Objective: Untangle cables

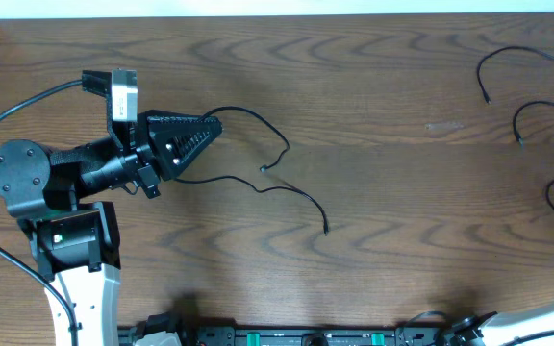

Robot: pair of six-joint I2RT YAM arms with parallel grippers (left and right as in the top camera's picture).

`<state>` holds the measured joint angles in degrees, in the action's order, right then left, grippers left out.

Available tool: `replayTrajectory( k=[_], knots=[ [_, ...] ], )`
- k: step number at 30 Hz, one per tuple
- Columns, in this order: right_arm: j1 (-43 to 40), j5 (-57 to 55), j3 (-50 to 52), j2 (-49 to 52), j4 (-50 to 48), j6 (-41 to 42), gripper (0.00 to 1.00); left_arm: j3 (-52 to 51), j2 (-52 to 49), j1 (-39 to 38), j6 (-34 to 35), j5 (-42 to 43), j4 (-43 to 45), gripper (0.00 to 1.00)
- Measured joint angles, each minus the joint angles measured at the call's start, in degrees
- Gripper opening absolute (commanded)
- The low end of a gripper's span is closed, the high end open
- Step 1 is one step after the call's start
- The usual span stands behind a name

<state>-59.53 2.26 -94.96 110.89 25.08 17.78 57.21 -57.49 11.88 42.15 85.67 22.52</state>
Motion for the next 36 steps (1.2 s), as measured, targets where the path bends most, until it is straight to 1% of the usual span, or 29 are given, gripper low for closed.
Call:
replayTrajectory(
  k=[2,3,6,12,14,15,16,19,21,23,25,26,29,31,33,36],
  knots=[
    [-0.1,2.9,0.0,0.0,1.3,1.1,0.48,0.0,0.0,0.0,0.0,0.0,0.0,0.07],
    [0.2,4.2,0.0,0.0,2.1,1.7,0.57,0.0,0.0,0.0,0.0,0.0,0.0,0.07],
    [2.0,9.2,0.2,0.0,5.7,2.4,0.67,0.0,0.0,0.0,0.0,0.0,0.0,0.07],
    [9.4,13.7,3.8,0.0,9.4,2.5,0.75,0.0,0.0,0.0,0.0,0.0,0.0,0.07],
    [13.1,14.2,6.4,0.0,9.4,2.3,0.75,0.0,0.0,0.0,0.0,0.0,0.0,0.07],
    [14.8,14.4,7.6,0.0,9.1,2.3,0.75,0.0,0.0,0.0,0.0,0.0,0.0,0.08],
    [16.7,14.5,9.1,0.0,8.5,2.3,0.72,0.0,0.0,0.0,0.0,0.0,0.0,0.08],
    [22.9,14.9,13.3,0.0,5.2,1.5,0.67,0.0,0.0,0.0,0.0,0.0,0.0,0.07],
    [26.9,14.9,15.3,0.0,3.4,-1.8,0.66,0.0,0.0,0.0,0.0,0.0,0.0,0.08],
    [31.6,15.0,16.2,0.3,2.9,-8.7,0.74,0.0,0.0,0.0,0.0,0.0,0.0,0.08],
    [35.6,14.9,16.4,0.6,2.4,-15.6,0.84,0.0,0.0,0.0,0.0,0.0,0.0,0.07],
    [37.4,14.9,16.4,0.7,1.8,-18.7,0.86,0.0,0.0,0.0,0.0,0.0,0.0,0.07],
    [41.6,12.8,16.4,1.2,-1.4,-25.1,0.83,0.0,0.0,0.0,0.0,0.0,0.0,0.07],
    [42.9,10.3,16.5,1.4,-4.3,-27.3,0.79,0.0,0.0,0.0,0.0,0.0,0.0,0.07],
    [43.4,7.8,16.5,1.9,-6.7,-28.4,0.74,0.0,0.0,0.0,0.0,0.0,0.0,0.07],
    [43.4,4.1,16.0,3.9,-8.7,-28.2,0.76,0.0,0.0,0.0,0.0,0.0,0.0,0.07]
  ],
)
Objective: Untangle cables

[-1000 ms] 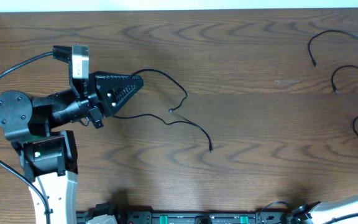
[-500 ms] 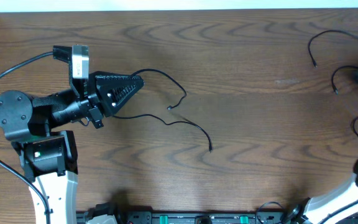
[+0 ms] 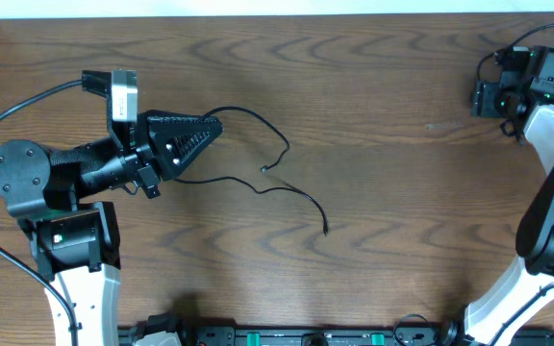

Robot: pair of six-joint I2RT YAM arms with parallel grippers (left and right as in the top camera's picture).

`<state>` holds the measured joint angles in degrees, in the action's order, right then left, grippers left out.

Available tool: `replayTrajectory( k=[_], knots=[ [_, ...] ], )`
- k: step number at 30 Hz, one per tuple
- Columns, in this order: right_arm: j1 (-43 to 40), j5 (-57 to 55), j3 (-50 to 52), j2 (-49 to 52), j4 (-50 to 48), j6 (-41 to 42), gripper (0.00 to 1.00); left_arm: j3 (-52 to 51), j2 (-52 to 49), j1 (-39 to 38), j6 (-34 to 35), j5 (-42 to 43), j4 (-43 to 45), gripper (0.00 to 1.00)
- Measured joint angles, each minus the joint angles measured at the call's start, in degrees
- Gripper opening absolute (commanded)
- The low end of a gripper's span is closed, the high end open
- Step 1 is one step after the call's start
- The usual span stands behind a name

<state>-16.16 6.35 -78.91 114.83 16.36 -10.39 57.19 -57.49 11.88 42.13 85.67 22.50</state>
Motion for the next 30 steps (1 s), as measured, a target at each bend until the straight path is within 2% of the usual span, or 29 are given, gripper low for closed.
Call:
replayTrajectory(
  k=[5,16,26,27,30],
  knots=[
    [-0.2,-3.2,-4.2,7.6,2.8,0.1,0.78,0.0,0.0,0.0,0.0,0.0,0.0,0.07],
    [-0.2,-4.5,-23.3,17.5,9.5,0.9,0.64,-0.2,0.0,0.0,0.0,0.0,0.0,0.07],
    [0.1,-2.4,-28.2,23.8,9.2,2.9,0.64,-0.5,-0.8,0.0,0.0,0.0,0.0,0.07],
    [0.3,-2.3,-28.3,24.0,9.1,3.1,0.62,-0.5,-0.9,0.0,0.0,0.0,0.0,0.08],
    [0.7,-1.5,-29.0,24.6,8.7,3.7,0.41,-0.5,-1.3,0.0,0.0,0.0,0.0,0.07]
  ],
)
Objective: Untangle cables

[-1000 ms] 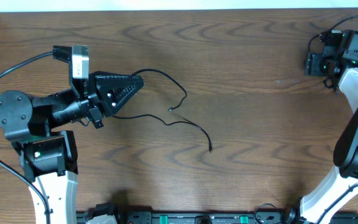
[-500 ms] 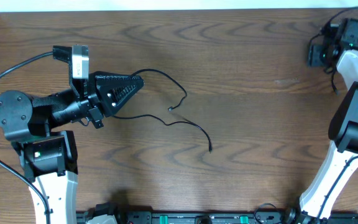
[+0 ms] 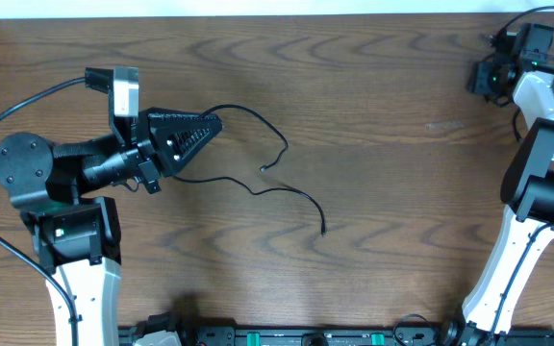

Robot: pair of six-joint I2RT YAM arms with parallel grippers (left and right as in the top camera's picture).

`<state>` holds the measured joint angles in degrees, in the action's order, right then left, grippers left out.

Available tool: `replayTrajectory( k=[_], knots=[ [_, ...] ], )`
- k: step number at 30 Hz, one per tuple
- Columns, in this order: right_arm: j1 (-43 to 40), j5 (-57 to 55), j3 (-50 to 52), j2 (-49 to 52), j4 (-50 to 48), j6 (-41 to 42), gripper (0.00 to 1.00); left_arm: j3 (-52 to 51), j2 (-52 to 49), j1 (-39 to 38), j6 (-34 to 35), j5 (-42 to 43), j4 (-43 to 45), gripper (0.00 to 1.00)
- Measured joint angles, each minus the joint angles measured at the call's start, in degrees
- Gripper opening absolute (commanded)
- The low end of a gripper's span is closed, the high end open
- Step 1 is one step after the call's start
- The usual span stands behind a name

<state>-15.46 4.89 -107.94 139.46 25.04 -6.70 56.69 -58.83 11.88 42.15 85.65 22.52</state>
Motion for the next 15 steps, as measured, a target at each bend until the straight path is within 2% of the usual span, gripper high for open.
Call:
replayTrajectory(
  k=[1,4,6,9,11,15],
  knots=[
    [0.1,0.2,-0.1,0.1,-0.1,0.4,0.36,0.0,-0.1,0.0,0.0,0.0,0.0,0.07],
    [0.5,0.0,-0.4,0.3,-0.1,1.9,0.33,0.0,-0.1,0.0,0.0,0.0,0.0,0.07],
    [0.6,-0.2,-0.5,0.3,0.4,2.4,0.28,0.0,-0.1,0.0,0.0,0.0,0.0,0.08],
    [0.6,-0.2,-1.2,0.3,2.9,3.0,0.09,0.0,-0.1,0.0,0.0,0.0,0.0,0.07],
    [0.6,-0.2,-1.6,0.3,4.5,3.9,0.02,0.0,-0.1,0.0,0.0,0.0,0.0,0.07],
    [0.1,0.6,-2.1,-0.2,8.0,5.3,0.01,0.0,-0.1,0.0,0.0,0.0,0.0,0.07]
  ],
)
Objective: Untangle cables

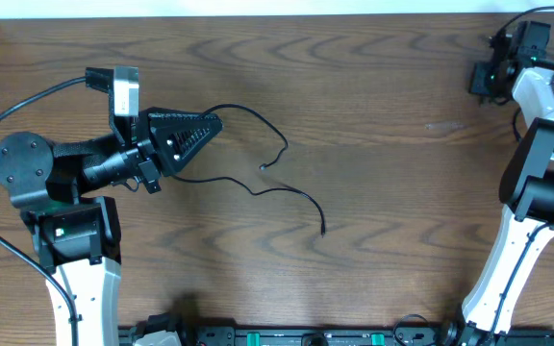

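Note:
Two thin black cables lie left of the table's middle. The upper cable (275,133) arcs right from my left gripper's tip and curls back to a small plug (263,169). The lower cable (291,190) runs from under that gripper to an end (322,230). My left gripper (217,123) points right with its fingers together, on the upper cable's start. My right gripper (481,79) is at the far right corner, dark and small, and its jaws cannot be made out. A thin black loop (537,12) shows above it.
The right arm (532,183) stretches up the right side from the front edge and covers that strip of the wooden table (392,163). The left arm's base (65,240) stands at the front left. A rail with green fittings (296,336) runs along the front edge.
My right wrist has tilted very slightly at the far right corner. The left gripper and both cables lie as before.
At first only the right arm's base showed at the front edge, and several black cable loops lay bare at the right. Then my right gripper was at the upper cable's end there. Later it stood a little farther back, and the left arm and the lower cable's end had shifted slightly.

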Robot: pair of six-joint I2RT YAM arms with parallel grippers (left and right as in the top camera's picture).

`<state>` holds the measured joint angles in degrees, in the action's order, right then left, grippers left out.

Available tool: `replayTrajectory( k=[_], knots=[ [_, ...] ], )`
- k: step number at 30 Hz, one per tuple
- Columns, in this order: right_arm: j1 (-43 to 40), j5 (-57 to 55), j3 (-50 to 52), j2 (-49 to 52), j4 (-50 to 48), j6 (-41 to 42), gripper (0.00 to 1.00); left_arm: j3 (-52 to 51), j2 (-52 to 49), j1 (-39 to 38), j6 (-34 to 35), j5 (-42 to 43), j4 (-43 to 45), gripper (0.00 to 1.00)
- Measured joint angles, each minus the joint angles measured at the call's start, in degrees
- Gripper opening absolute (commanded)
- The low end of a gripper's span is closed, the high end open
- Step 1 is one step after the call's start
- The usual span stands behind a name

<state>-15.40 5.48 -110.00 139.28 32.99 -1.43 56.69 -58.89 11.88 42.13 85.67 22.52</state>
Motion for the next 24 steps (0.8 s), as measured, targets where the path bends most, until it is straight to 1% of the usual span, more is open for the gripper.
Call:
replayTrajectory(
  k=[6,11,16,19,21,24],
  knots=[
    [-2.8,0.5,1.2,-2.4,5.6,0.7,0.01,0.0,0.0,0.0,0.0,0.0,0.0,0.07],
    [-7.2,0.1,3.5,-7.7,8.3,0.9,0.01,0.0,0.0,0.0,0.0,0.0,0.0,0.07],
    [-14.8,-1.4,3.7,-23.8,8.4,1.6,0.01,0.0,0.0,0.0,0.0,0.0,0.0,0.07],
    [-21.1,-4.6,2.8,-33.9,8.2,3.6,0.01,0.0,0.0,0.0,0.0,0.0,0.0,0.08],
    [-26.0,-7.2,2.0,-38.3,9.0,5.8,0.01,0.0,0.0,0.0,0.0,0.0,0.0,0.07],
    [-32.6,-8.9,1.6,-41.2,11.9,11.3,0.01,0.0,0.0,0.0,0.0,0.0,0.0,0.07]
  ],
)
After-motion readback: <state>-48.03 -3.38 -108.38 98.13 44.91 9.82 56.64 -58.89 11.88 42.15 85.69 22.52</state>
